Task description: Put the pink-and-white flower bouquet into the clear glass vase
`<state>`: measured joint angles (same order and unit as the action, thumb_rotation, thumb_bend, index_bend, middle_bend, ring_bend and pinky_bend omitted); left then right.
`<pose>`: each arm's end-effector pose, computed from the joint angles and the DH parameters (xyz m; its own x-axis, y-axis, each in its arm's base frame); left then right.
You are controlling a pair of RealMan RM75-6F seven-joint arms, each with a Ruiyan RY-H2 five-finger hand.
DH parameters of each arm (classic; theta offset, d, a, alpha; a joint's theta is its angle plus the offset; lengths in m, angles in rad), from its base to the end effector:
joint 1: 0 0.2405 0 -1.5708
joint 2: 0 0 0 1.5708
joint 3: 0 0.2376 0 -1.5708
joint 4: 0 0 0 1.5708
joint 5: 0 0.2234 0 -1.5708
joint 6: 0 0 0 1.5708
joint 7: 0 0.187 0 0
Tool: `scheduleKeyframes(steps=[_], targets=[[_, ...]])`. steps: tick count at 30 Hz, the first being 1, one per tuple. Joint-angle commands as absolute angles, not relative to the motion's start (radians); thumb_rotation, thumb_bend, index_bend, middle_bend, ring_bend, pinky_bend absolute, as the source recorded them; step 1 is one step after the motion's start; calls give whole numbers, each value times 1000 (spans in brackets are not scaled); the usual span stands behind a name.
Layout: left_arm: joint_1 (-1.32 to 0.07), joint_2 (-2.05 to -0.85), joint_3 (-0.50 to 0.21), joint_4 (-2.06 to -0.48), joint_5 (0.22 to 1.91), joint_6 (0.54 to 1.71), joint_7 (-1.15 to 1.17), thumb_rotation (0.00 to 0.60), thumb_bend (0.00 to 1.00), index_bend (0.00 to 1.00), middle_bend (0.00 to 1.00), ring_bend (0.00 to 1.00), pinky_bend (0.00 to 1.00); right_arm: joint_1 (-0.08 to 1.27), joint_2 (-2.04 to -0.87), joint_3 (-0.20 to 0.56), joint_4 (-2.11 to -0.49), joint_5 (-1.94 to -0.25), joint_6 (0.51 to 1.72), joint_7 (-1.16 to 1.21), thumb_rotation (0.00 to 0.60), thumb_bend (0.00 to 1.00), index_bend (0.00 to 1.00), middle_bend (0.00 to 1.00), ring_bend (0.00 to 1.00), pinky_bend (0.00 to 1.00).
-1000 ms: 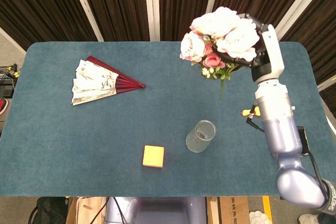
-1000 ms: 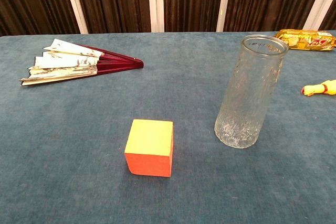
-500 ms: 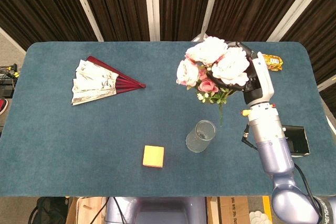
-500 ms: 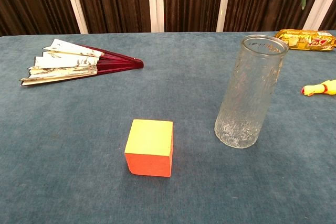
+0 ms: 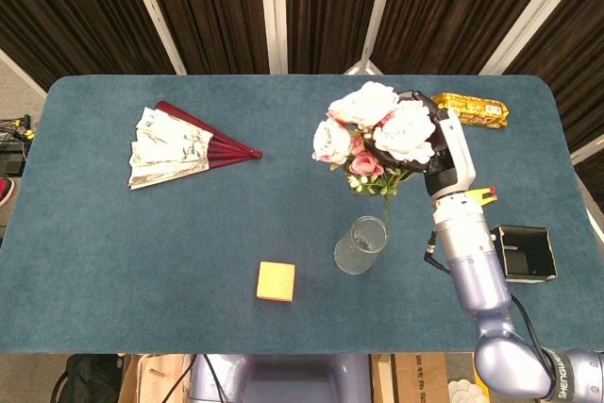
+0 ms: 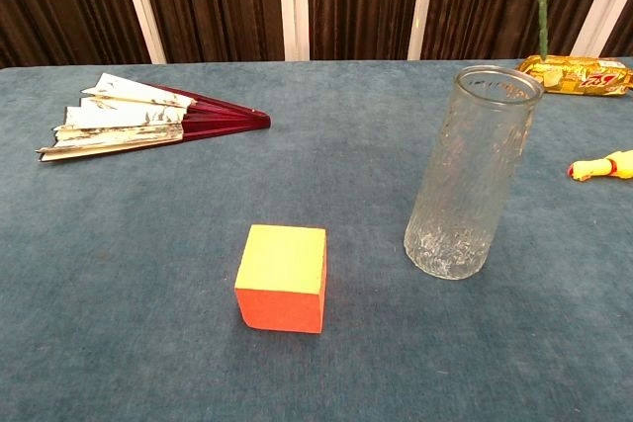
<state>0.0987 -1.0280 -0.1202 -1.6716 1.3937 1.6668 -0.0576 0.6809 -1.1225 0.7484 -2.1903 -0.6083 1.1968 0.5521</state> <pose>-0.3277 0.1754 0.2116 0.3989 -0.1832 0.8985 0.9043 0.2408 -0.3524 -0.0023 -0.3763 0.1699 -0.8717 -0.1851 0.4537 -0.4404 -0.1102 -0.8910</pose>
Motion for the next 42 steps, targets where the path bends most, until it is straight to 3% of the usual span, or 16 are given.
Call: scheduleKeyframes(steps=[1, 27, 42], targets=[[98, -1029, -120, -1672, 1395, 1666, -56, 600, 249, 106, 0, 0, 23, 691, -1137, 748, -2188, -609, 1205, 542, 600, 68, 527, 469, 475, 87], [101, -1017, -127, -1663, 1377, 1664, -92, 600, 249, 106, 0, 0, 23, 740, -1322, 691, -2057, -633, 1188, 533, 600, 68, 532, 469, 475, 87], [97, -1024, -125, -1669, 1376, 1662, -59, 600, 249, 106, 0, 0, 23, 656, -1315, 660, -2013, -702, 1100, 614, 600, 69, 532, 470, 475, 98]])
